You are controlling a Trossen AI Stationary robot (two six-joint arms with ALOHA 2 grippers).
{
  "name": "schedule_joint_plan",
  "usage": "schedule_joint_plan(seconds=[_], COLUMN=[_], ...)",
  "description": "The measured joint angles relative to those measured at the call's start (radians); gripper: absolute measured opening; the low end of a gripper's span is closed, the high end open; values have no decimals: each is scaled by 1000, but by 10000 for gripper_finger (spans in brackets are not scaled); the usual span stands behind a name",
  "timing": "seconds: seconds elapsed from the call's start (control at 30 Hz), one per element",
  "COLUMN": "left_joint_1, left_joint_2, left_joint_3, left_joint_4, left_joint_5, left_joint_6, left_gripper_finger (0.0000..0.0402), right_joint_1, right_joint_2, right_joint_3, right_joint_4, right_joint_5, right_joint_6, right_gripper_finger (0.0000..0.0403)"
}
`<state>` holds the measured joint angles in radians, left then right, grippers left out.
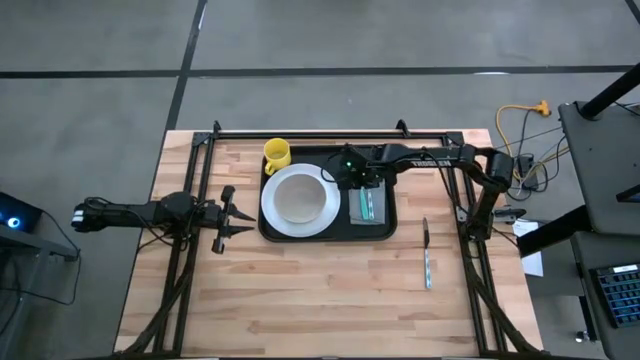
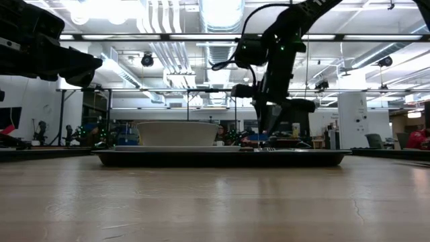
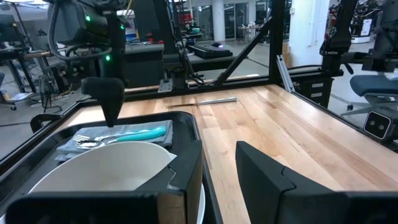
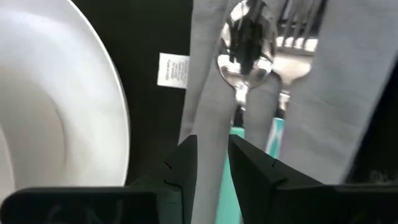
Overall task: Set up tray
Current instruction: Put the blue knife on the gray napkin to the right of the blue fork
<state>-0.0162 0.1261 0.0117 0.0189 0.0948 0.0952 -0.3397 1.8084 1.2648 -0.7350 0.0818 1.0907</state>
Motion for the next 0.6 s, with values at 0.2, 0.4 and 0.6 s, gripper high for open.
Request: schedule_joint_plan(seconds=[0.2,0.4,0.6], left_joint_1=[0,0,0], left_joint_2=[0,0,0], left_joint_3=[0,0,0], left_joint_4=[0,0,0], left_joint_5=[0,0,0], left_joint_6=[0,0,0], left_gripper_finger=[83,83,83], right_joint_1=[7,41,119], right_joint_2=[0,-1,-5], right_joint_3=[79,120,100], right_joint_4=[-56,-80,-444], right_joint_5=[-16,-93,-80], right_joint_6=[-52,-1,232], right_gripper_finger=[68,74,82])
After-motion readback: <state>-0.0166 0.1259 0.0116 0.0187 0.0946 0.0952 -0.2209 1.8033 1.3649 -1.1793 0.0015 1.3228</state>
